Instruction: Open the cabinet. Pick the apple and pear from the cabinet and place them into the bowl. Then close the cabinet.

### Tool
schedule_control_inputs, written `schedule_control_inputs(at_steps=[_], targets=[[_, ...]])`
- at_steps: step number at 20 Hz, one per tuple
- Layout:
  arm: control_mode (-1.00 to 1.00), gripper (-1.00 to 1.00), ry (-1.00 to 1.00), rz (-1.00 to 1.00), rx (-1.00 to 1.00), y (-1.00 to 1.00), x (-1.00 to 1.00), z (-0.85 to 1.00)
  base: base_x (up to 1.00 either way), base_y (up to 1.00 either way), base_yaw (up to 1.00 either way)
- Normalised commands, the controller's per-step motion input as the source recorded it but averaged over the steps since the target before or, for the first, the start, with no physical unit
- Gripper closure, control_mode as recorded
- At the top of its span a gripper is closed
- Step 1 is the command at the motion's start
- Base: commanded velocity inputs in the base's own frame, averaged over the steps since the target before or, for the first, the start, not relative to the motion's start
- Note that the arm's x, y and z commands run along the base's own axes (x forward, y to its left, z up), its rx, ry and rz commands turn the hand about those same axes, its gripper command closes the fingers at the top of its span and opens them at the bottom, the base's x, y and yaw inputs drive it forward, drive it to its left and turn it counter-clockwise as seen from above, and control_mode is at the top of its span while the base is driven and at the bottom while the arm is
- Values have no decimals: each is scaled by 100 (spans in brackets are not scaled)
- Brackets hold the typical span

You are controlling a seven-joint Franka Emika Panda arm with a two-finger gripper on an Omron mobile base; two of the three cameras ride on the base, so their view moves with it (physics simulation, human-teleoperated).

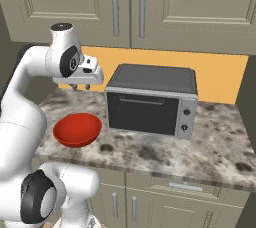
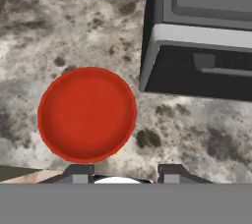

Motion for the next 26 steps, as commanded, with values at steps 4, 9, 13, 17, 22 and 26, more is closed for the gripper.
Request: schedule_control_inputs(at_steps=[4,9,13,17,22,26], targets=[[-100,-100,-5,0,0,-10,-12,0,0,0,0],[-100,-100,-23,-1,0,-6,-40,3,0,0,0],[-100,-100,-21,-2,0,-6,-34,14,0,0,0],[-100,-100,-13,-1,1,-11,-30,19,0,0,0],[-100,-100,-9,-3,12,-30,-27,30,0,0,0],[-100,-100,-8,0,18,-29,-8,36,0,0,0]])
